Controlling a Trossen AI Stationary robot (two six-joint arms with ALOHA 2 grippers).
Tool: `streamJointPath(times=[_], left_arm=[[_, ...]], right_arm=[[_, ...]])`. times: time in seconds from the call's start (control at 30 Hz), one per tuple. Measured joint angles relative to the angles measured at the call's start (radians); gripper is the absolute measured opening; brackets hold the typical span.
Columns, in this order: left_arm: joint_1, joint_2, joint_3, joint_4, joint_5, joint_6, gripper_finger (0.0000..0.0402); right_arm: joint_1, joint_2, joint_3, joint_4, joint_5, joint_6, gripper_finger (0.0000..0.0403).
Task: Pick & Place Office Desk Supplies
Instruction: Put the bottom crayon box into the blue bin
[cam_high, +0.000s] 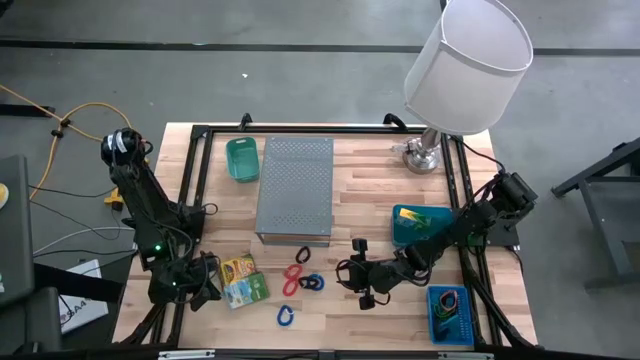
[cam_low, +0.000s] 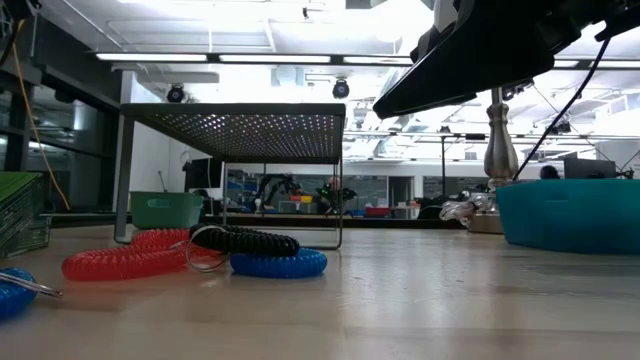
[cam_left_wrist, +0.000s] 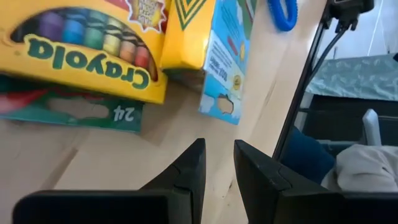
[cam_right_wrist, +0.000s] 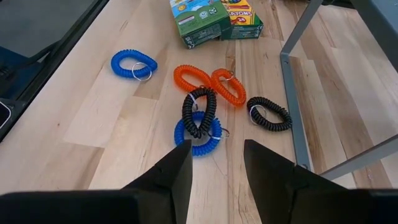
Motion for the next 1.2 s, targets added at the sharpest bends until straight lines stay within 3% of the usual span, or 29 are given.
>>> streamJointPath(times=[0.3, 0.73, 0.97, 1.2], left_arm=[[0.001, 0.000, 0.000, -0.014, -0.019, 0.012, 0.0087], [0.001, 0.046, 0.000, -0.023, -0.039, -0.007, 0.0204], [0.011, 0.119, 0.000, 0.062, -0.046, -0.042, 0.0210], [0.050, 0.163, 0.000, 0.158, -0.048, 0.020, 0.0210]], right_arm=[[0.000, 0.000, 0.000, 0.000, 0.000, 0.000, 0.0133], [0.000, 0.000, 0.000, 0.000, 0.000, 0.000, 0.0133], [0.000, 0.000, 0.000, 0.000, 0.000, 0.000, 0.0133], [0.000, 0.000, 0.000, 0.000, 0.000, 0.000, 0.0133]])
